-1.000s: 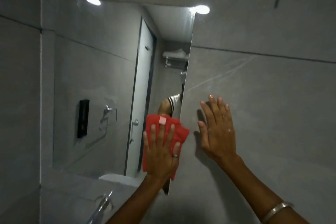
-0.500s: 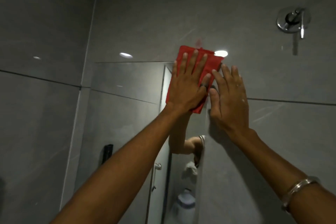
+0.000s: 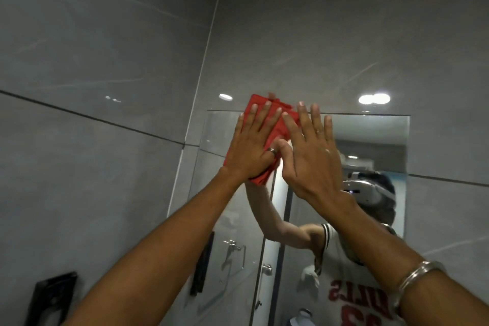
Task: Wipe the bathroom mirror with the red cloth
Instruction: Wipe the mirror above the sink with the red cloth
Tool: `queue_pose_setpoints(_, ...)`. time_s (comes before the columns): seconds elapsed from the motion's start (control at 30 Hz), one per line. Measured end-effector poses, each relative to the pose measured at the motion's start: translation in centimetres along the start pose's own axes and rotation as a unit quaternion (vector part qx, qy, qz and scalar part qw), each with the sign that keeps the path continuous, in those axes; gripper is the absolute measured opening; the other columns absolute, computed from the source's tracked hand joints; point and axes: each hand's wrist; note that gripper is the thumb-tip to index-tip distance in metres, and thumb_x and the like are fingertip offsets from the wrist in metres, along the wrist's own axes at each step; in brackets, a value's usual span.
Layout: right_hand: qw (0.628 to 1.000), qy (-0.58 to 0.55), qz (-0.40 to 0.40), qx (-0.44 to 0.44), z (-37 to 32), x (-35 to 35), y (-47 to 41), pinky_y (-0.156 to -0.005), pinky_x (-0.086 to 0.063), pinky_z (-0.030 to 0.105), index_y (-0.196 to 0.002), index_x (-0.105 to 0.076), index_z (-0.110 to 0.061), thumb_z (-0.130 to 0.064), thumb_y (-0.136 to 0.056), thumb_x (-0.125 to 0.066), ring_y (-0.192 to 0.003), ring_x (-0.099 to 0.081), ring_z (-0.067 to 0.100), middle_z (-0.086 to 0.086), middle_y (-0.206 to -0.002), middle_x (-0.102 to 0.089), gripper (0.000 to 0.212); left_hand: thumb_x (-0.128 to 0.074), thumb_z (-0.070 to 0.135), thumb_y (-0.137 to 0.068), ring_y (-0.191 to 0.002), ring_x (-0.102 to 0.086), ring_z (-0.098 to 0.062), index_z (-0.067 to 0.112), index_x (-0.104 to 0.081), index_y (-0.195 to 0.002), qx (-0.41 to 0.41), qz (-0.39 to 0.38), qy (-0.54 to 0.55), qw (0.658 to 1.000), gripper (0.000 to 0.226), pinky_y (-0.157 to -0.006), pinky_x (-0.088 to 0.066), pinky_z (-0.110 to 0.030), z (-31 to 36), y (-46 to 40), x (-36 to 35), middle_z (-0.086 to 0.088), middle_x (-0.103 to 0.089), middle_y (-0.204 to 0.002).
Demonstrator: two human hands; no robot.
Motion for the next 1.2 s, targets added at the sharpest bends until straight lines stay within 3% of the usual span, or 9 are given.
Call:
queue_pose_setpoints(0.13, 1.0, 0.014, -0.007, 0.019, -2.9, -2.0, -0.8, -0.127, -0.016, 0.058, -0.163, -0.018, -0.028, -0.059, -0.103, -0.006, -0.161, 0.003, 0.027, 0.004, -0.173, -0.002, 0.068, -0.021, 0.054, -0.103, -0.161, 0.005, -0.027, 0.026, -0.009, -0.164, 0.11, 0.022, 0.017, 0.994, 0.068, -0.129, -0.002, -0.058, -7.0, 1.5, 1.0, -0.003, -0.004, -0.174)
queue_pose_setpoints(0.27, 1.0, 0.022, -0.01, 0.02, -4.3, -3.0, -0.6, -0.129, -0.011, 0.056, -0.162, -0.023, -0.026, -0.057, -0.104, -0.011, -0.161, 0.001, 0.027, 0.006, -0.173, -0.005, 0.067, -0.02, 0.053, -0.103, -0.161, 0.004, -0.027, 0.027, -0.007, -0.164, 0.198, 0.034, 0.062, 0.978, 0.067, -0.129, -0.003, -0.058, -9.8, 1.9, 1.0, -0.003, -0.004, -0.174)
queue_pose_setpoints(0.5, 1.0, 0.018, -0.017, 0.009, -6.3, -2.8, 3.6, -0.13, -0.003, 0.052, -0.161, -0.025, -0.021, -0.05, -0.105, -0.018, -0.161, -0.001, 0.029, 0.01, -0.172, -0.008, 0.063, -0.017, 0.057, -0.103, -0.16, 0.0, -0.032, 0.023, -0.01, -0.163, 0.192, 0.028, 0.051, 0.98, 0.07, -0.129, -0.003, -0.059, -8.0, 6.3, -0.2, -0.008, -0.006, -0.174)
queue_pose_setpoints(0.7, 0.996, 0.003, -0.081, 0.038, -9.3, -2.5, 12.7, -0.128, -0.01, 0.058, -0.16, -0.031, -0.017, -0.051, -0.105, -0.016, -0.159, -0.011, 0.035, 0.015, -0.17, -0.016, 0.066, -0.025, 0.051, -0.105, -0.159, -0.006, -0.038, 0.014, -0.018, -0.162, 0.198, -0.002, 0.038, 0.979, 0.068, -0.128, -0.005, -0.061, -3.5, 18.5, -1.7, -0.017, -0.013, -0.172)
queue_pose_setpoints(0.87, 0.99, -0.008, -0.135, 0.035, -10.7, -2.4, 20.3, -0.129, 0.0, 0.05, -0.159, -0.032, -0.014, -0.047, -0.106, -0.014, -0.158, -0.014, 0.037, 0.018, -0.169, -0.019, 0.065, -0.031, 0.049, -0.104, -0.157, -0.013, -0.044, 0.012, -0.022, -0.161, 0.178, -0.038, 0.039, 0.983, 0.068, -0.126, -0.01, -0.065, -0.7, 29.9, -3.2, -0.021, -0.021, -0.169)
queue_pose_setpoints(1.07, 0.987, 0.001, -0.15, 0.055, -10.1, -2.3, 26.7, -0.13, 0.002, 0.048, -0.158, -0.033, -0.014, -0.04, -0.107, -0.026, -0.159, -0.015, 0.035, 0.017, -0.169, -0.022, 0.057, -0.025, 0.055, -0.103, -0.157, -0.004, -0.033, 0.024, -0.004, -0.163, 0.127, -0.065, 0.013, 0.99, 0.07, -0.125, -0.012, -0.065, -2.1, 41.2, -5.5, -0.016, -0.025, -0.166)
queue_pose_setpoints(1.2, 0.986, 0.004, -0.158, 0.05, -7.5, -1.6, 30.3, -0.13, 0.006, 0.044, -0.157, -0.037, -0.013, -0.041, -0.109, -0.026, -0.159, -0.01, 0.033, 0.017, -0.168, -0.023, 0.056, -0.032, 0.048, -0.104, -0.155, -0.014, -0.046, 0.018, -0.015, -0.163, 0.213, -0.044, 0.037, 0.975, 0.068, -0.128, -0.01, -0.061, -2.3, 44.3, -6.2, -0.024, -0.025, -0.166)
Point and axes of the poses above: each hand's wrist, its own y-axis away from the middle knuckle, its own x-axis out of the back of the hand, z = x × y
